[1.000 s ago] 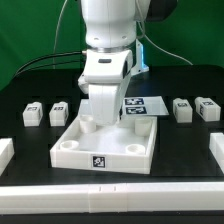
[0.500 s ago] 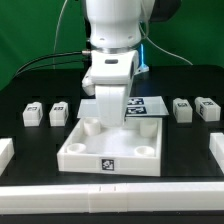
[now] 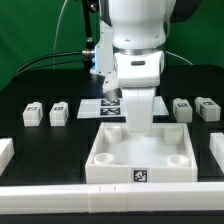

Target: Assemble one leg

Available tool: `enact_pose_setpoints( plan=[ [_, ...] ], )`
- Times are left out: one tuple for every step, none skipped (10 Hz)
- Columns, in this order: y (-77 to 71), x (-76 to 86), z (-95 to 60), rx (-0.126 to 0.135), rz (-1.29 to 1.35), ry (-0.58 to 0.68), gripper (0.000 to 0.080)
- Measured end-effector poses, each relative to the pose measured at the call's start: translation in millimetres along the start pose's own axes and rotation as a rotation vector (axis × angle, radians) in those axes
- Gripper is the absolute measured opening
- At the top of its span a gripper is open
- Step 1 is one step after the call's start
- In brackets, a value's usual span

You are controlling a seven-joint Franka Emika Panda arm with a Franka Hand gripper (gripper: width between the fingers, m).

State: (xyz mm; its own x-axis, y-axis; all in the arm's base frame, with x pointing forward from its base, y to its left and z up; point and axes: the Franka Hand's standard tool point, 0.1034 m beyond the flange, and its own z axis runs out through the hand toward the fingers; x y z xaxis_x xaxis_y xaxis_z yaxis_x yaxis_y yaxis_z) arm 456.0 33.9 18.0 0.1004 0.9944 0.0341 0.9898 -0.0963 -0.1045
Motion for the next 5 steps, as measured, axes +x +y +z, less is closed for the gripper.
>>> enact_pose_setpoints(
  plan=[
    [3.2, 4.4, -0.3, -0.004, -0.007, 0.003, 0.0064],
    [6.2, 11.0, -0.5, -0.008, -0.018, 0.007, 0.0064],
    [8.7, 17.4, -0.7, -0.011, -0.027, 0.012, 0.0064],
    [10.9, 21.6, -0.9, -0.014, -0.033, 0.015, 0.0064],
    [13.6, 25.2, -2.3, -0.017, -0.04, 0.018, 0.0064]
  ],
)
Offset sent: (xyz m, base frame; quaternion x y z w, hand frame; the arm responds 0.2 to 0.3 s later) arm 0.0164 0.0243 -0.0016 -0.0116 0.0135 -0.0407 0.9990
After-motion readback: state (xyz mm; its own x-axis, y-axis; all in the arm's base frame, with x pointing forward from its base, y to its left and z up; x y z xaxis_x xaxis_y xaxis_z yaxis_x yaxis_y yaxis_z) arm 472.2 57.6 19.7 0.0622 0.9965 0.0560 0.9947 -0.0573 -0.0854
